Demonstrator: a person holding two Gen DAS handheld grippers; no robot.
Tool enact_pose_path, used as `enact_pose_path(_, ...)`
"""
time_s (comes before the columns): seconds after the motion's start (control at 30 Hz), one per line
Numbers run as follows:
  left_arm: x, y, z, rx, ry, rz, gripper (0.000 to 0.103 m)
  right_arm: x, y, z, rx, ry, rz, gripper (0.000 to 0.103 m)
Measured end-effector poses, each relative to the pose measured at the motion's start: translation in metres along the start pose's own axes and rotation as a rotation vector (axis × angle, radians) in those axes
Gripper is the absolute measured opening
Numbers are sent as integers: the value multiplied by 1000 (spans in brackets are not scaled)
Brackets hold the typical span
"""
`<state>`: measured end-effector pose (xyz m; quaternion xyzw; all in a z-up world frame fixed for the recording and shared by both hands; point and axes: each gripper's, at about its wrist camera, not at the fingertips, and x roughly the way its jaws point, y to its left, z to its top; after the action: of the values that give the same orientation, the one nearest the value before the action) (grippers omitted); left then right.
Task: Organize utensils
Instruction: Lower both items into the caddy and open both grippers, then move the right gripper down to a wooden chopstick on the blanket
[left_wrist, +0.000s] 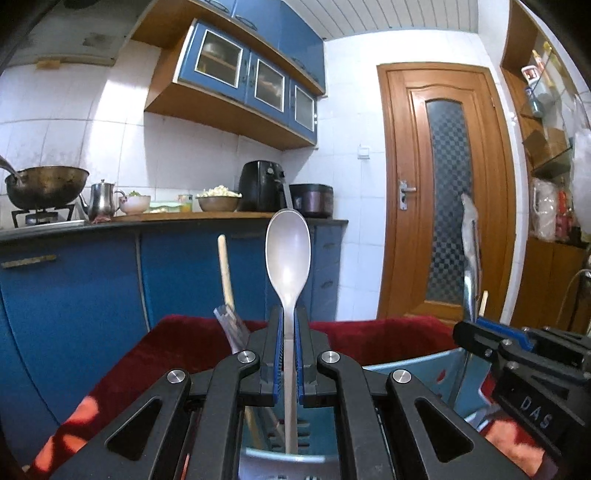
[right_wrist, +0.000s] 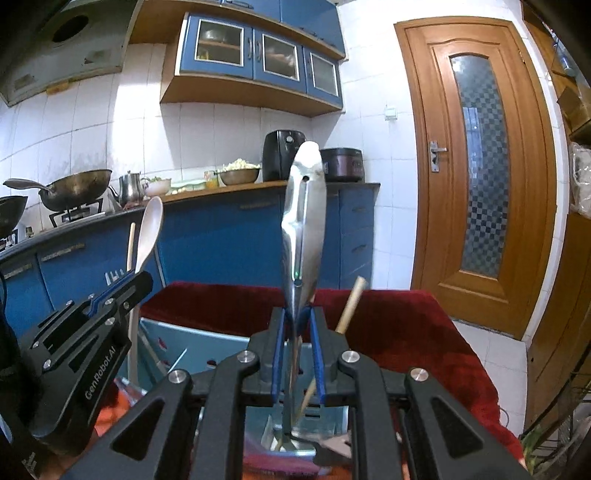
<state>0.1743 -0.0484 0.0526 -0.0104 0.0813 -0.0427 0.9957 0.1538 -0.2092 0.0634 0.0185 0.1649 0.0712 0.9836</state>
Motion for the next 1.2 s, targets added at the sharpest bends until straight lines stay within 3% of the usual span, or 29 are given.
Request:
enact_pose_path(0.33, -25, 15, 7, -28, 57, -36, 24, -18, 0, 1, 17, -7, 22, 31)
enact_pose_path(0.43, -34, 20, 12, -48, 73, -43, 30, -28, 0, 3, 42, -19, 47, 32)
enact_pose_path(0.67, -61, 28, 22, -50, 145, -95, 36, -57, 8, 9, 41, -30, 80, 32)
enact_pose_path(0.93, -90, 41, 22, 8, 257, -47, 36, -83, 15, -2, 61, 78, 99, 32)
enact_pose_path(1.2, -102, 65, -3, -13, 424, -5, 36, -85, 26, -29, 86, 282, 150, 32)
